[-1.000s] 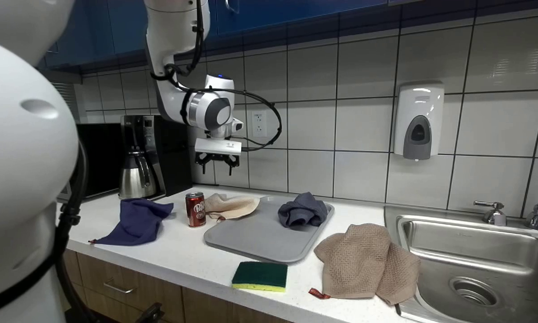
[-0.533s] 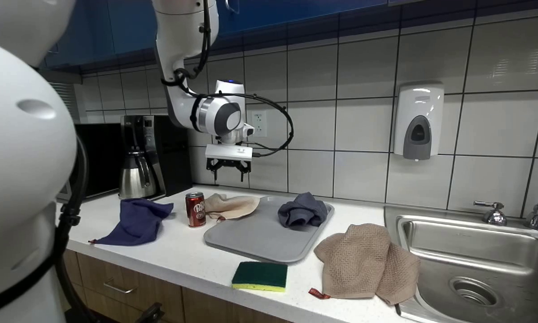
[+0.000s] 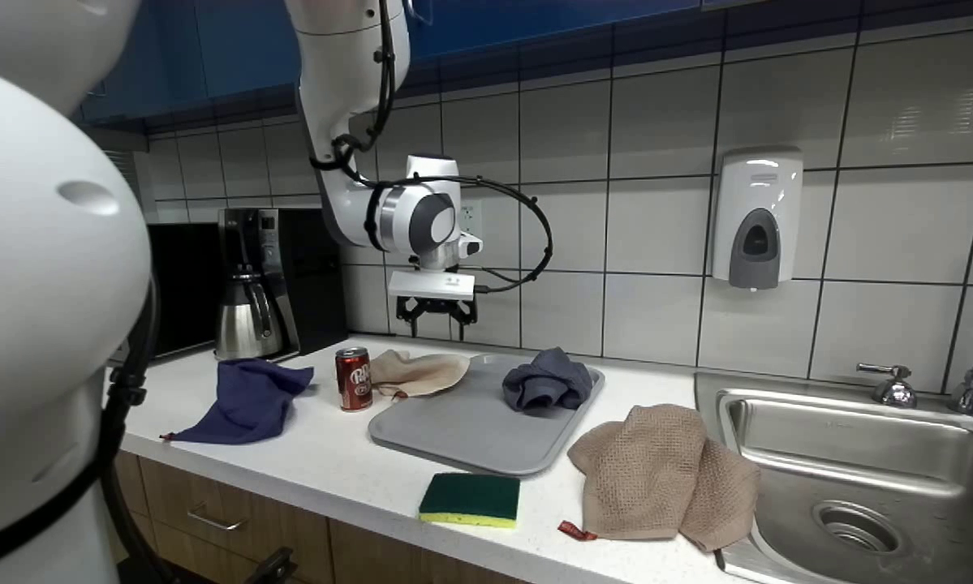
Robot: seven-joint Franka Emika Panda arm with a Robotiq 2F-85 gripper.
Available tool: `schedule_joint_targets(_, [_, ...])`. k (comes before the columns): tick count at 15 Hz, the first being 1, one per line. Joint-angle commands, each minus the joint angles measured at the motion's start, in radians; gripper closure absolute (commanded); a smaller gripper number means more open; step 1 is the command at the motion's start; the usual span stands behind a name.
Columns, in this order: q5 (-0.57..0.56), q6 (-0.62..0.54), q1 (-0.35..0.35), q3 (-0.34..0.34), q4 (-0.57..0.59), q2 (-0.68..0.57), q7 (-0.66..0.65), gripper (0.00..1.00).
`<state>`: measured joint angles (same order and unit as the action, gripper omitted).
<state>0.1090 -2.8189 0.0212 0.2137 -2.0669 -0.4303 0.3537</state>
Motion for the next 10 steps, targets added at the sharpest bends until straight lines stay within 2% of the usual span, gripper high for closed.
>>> schedule_joint_targets(1, [-0.064, -0.013, -0.053, -0.064, -0.004, -0.002, -0.11, 0.0])
schedule_joint_targets(10, [-0.119, 0.016, -0.111, -0.142, 0.019, -0.039, -0.255, 0.0])
